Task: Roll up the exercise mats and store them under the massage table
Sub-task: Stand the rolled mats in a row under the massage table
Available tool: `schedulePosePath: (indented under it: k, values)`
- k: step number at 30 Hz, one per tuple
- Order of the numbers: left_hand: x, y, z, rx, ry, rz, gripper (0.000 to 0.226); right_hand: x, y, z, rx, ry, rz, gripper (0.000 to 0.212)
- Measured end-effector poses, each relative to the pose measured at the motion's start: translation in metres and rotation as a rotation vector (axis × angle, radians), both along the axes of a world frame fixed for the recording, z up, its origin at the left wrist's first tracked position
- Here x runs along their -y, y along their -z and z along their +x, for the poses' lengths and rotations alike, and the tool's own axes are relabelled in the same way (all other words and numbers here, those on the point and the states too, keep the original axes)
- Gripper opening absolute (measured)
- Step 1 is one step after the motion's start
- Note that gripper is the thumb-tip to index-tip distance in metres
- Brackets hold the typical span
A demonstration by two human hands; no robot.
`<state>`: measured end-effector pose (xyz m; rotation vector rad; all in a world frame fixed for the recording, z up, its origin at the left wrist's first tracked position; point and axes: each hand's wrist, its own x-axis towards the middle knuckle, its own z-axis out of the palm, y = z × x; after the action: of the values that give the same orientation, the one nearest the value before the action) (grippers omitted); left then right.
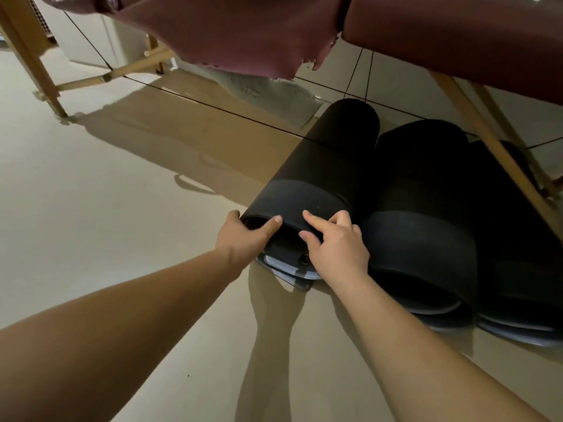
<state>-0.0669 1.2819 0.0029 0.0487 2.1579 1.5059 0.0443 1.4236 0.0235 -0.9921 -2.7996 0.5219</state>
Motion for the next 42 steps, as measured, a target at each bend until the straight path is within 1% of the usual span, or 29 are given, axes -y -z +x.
schedulePosePath:
  k: [2, 4, 8, 9, 10, 12, 13, 15, 17, 20, 24, 27, 30, 34, 38, 41, 42]
  values:
    - [0.005, 0.009, 0.004, -0.042, 0.003, 0.010, 0.056, 0.001, 0.002, -0.005, 0.009, -0.015, 0.024, 0.047]
    - [0.007, 0.010, 0.003, -0.032, 0.026, 0.036, 0.053, 0.002, 0.005, -0.009, 0.017, -0.017, 0.047, 0.048]
    - [0.010, -0.006, -0.009, 0.076, 0.172, -0.013, 0.042, 0.000, 0.004, -0.012, 0.052, 0.001, 0.090, 0.053]
    - [0.014, -0.009, -0.011, 0.095, 0.208, -0.044, 0.046, 0.003, 0.003, -0.009, 0.075, -0.024, 0.118, 0.055]
    - [0.020, -0.009, -0.011, 0.093, 0.239, -0.065, 0.055, 0.007, 0.002, -0.005, 0.082, -0.051, 0.145, 0.057]
    - [0.034, -0.005, -0.004, 0.076, 0.251, -0.139, 0.081, 0.018, 0.001, 0.009, 0.046, -0.127, 0.214, 0.054]
    - [0.041, -0.003, 0.005, 0.075, 0.245, -0.199, 0.090, 0.024, 0.002, 0.016, 0.006, -0.172, 0.248, 0.049]
    - [0.056, 0.000, 0.024, 0.098, 0.208, -0.279, 0.093, 0.035, 0.004, 0.025, -0.067, -0.247, 0.274, 0.035]
    - [0.072, -0.005, 0.044, 0.128, 0.194, -0.303, 0.085, 0.048, 0.002, 0.031, -0.039, -0.289, 0.151, 0.030]
    - [0.106, -0.024, 0.075, 0.135, 0.129, -0.300, 0.075, 0.072, -0.004, 0.039, 0.031, -0.331, -0.085, 0.034]
    - [0.162, -0.059, 0.128, 0.099, -0.011, -0.348, 0.067, 0.119, -0.012, 0.048, 0.155, -0.431, -0.272, 0.036]
    - [0.205, -0.084, 0.170, 0.086, -0.050, -0.401, 0.064, 0.171, -0.020, 0.061, 0.211, -0.505, -0.425, 0.035]
    - [0.255, -0.098, 0.210, 0.095, -0.096, -0.465, 0.062, 0.222, -0.031, 0.079, 0.277, -0.649, -0.468, 0.038]
    - [0.310, -0.092, 0.238, 0.128, -0.161, -0.520, 0.066, 0.266, -0.042, 0.091, 0.252, -0.717, -0.537, 0.036]
    - [0.366, -0.067, 0.247, 0.134, -0.224, -0.461, 0.068, 0.324, -0.026, 0.102, 0.282, -0.767, -0.547, 0.031]
    - [0.428, -0.059, 0.256, 0.141, -0.306, -0.410, 0.070, 0.382, -0.018, 0.101, 0.377, -0.863, -0.485, 0.029]
    - [0.452, -0.061, 0.259, 0.138, -0.353, -0.382, 0.069, 0.404, -0.020, 0.099, 0.392, -0.870, -0.492, 0.028]
